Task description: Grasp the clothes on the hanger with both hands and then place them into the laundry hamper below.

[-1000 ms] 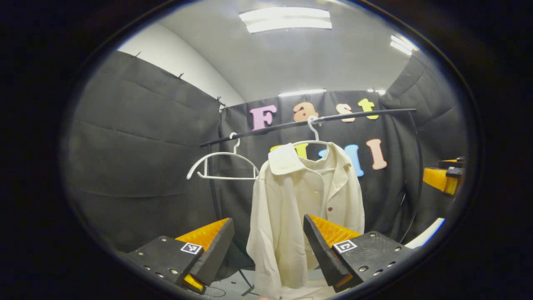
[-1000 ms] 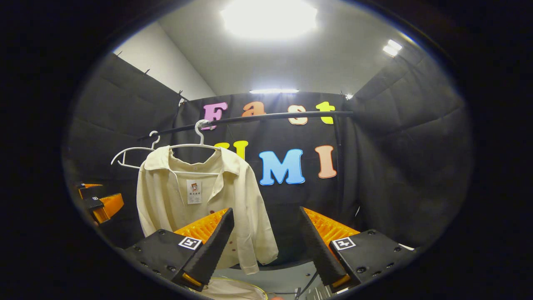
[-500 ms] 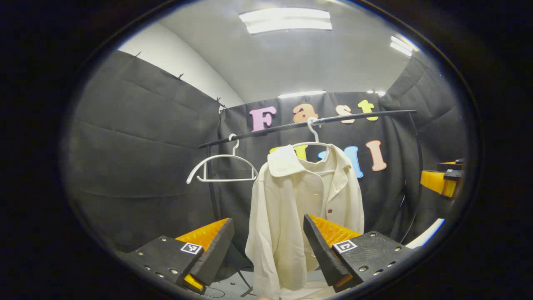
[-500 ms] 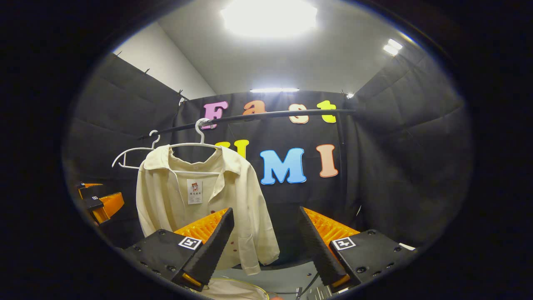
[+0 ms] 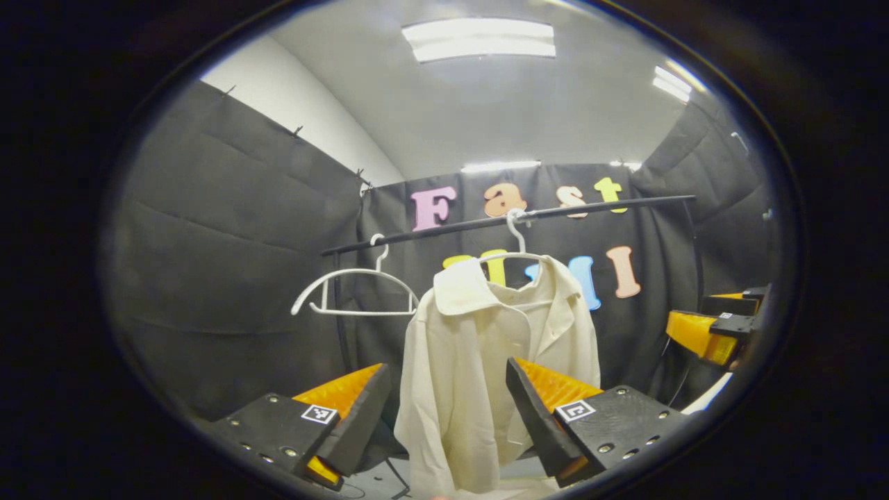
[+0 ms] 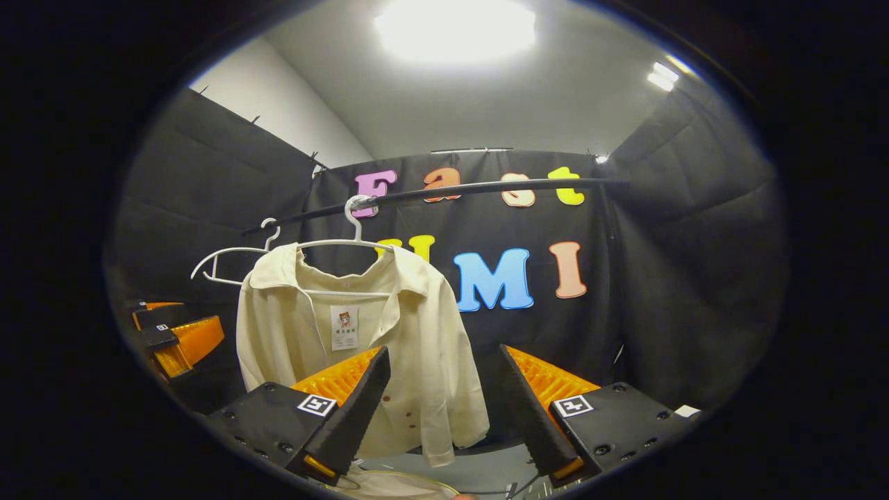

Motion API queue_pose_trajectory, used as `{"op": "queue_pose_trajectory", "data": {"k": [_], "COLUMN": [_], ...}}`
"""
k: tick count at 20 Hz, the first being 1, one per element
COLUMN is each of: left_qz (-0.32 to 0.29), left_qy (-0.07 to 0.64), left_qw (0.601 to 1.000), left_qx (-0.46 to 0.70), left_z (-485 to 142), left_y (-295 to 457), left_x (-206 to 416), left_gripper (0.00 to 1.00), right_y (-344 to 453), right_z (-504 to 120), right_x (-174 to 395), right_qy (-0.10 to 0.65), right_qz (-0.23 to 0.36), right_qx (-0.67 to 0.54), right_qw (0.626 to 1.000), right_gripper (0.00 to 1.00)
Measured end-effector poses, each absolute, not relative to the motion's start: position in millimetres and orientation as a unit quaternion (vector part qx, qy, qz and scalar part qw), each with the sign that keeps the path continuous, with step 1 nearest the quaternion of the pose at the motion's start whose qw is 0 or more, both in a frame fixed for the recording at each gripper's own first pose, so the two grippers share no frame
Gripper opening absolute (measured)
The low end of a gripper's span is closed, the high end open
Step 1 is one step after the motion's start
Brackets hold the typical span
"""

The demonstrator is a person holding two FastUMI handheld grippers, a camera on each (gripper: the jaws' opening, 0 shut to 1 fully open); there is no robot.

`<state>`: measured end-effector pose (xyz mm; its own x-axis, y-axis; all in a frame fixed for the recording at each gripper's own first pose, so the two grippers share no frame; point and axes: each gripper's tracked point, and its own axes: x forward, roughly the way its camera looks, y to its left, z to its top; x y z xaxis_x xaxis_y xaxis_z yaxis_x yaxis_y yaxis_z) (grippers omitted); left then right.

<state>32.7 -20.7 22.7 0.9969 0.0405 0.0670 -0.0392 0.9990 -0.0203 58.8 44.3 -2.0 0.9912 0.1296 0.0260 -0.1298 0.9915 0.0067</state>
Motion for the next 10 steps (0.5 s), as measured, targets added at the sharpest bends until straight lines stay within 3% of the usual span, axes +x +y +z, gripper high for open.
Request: {"op": "queue_pose_trajectory", "data": {"k": [8, 10], "left_qz": [0.038, 0.042], "left_qy": [-0.021, -0.015], "left_qw": [0.999, 0.999], "left_qx": [-0.009, -0.006], "left_z": [15.0, 11.0], "left_y": [-63.7, -72.1], "left_x": [82.1, 93.4], "left_gripper": [0.96, 1.00], "right_y": [68.3, 75.4], "right_z": [-9.8, -15.2], "right_x": [127.6, 142.5], "right_qy": [-0.006, 0.001], "right_qz": [0.146, 0.161], "right_qx": [0.010, 0.017], "right_qw": [0.989, 0.987], "right_gripper": [0.98, 0.98]}}
